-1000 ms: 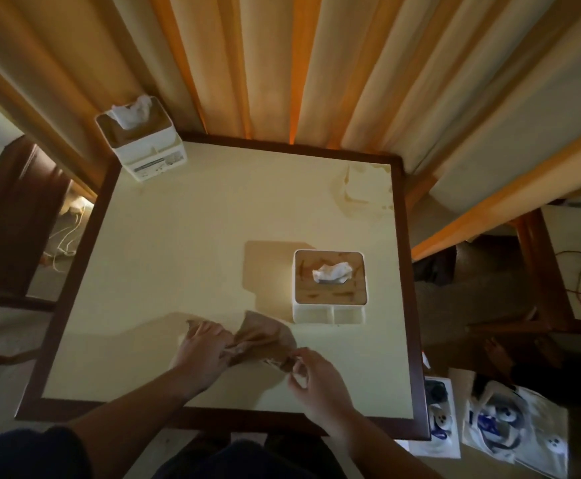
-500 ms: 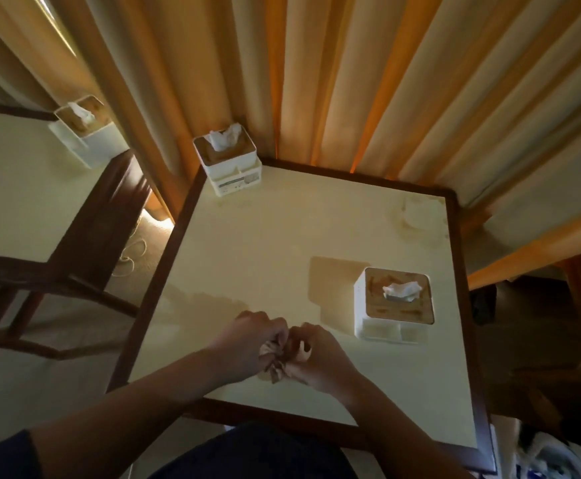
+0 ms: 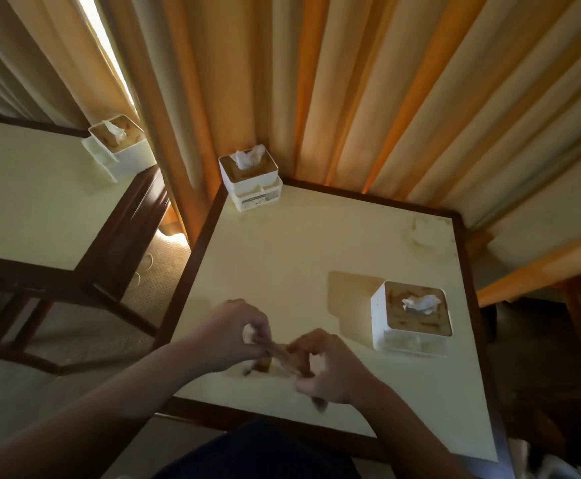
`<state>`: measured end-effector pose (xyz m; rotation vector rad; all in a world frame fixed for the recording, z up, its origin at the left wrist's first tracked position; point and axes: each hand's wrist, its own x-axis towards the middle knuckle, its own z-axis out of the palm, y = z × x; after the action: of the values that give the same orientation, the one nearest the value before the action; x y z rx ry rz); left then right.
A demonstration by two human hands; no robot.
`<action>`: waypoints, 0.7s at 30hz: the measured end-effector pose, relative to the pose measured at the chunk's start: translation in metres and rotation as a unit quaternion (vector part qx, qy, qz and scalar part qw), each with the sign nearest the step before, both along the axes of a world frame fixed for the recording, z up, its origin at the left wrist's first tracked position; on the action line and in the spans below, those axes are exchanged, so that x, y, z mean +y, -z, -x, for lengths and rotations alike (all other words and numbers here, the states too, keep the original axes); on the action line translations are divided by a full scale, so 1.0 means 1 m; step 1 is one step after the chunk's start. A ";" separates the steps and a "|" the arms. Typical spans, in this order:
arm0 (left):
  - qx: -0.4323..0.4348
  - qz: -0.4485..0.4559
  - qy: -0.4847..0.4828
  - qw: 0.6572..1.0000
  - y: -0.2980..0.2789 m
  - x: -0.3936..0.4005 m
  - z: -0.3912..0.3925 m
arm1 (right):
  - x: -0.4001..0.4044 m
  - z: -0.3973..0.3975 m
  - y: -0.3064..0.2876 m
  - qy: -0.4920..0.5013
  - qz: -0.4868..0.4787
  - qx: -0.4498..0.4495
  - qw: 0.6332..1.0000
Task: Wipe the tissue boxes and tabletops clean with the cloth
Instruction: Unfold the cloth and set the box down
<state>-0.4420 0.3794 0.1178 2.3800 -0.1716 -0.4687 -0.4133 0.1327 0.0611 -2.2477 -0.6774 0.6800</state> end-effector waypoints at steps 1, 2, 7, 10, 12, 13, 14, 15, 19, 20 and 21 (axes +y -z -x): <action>-0.009 0.024 0.004 1.000 -0.005 0.001 -0.001 | 0.003 0.003 -0.003 -0.005 -0.003 0.030 1.000; -0.017 0.033 0.006 0.999 -0.009 0.003 -0.002 | 0.006 0.005 -0.005 0.001 -0.015 0.043 0.999; -0.020 -0.029 0.007 0.999 -0.016 0.026 -0.011 | 0.013 0.007 -0.015 0.069 -0.077 0.025 0.994; 0.010 -0.054 0.006 0.998 -0.012 0.043 -0.011 | 0.007 -0.001 -0.022 0.064 -0.069 0.010 0.996; 0.023 -0.051 0.009 0.998 -0.010 0.050 -0.010 | 0.003 -0.005 -0.025 0.049 -0.046 0.007 0.998; 0.030 -0.048 0.013 0.998 -0.009 0.052 -0.008 | 0.001 -0.005 -0.027 0.045 -0.033 0.007 0.998; 0.033 -0.043 0.015 0.998 -0.009 0.052 -0.007 | 0.000 -0.006 -0.030 0.042 -0.022 0.008 0.999; 0.033 -0.040 0.015 0.999 -0.008 0.053 -0.006 | -0.002 -0.007 -0.032 0.038 -0.012 0.009 0.999; 0.021 -0.058 0.014 0.998 -0.004 0.056 -0.010 | -0.012 -0.014 -0.032 0.052 0.019 0.011 0.998; 0.017 -0.060 0.013 0.998 -0.002 0.057 -0.013 | -0.015 -0.017 -0.031 0.052 0.027 0.017 0.998; 0.013 -0.062 0.013 0.998 0.000 0.059 -0.016 | -0.018 -0.020 -0.032 0.047 0.039 0.026 0.998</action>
<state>-0.4260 0.4381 0.1182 2.4941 -0.1664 -0.5367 -0.3930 0.1149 0.0930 -2.3096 -0.5234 0.7274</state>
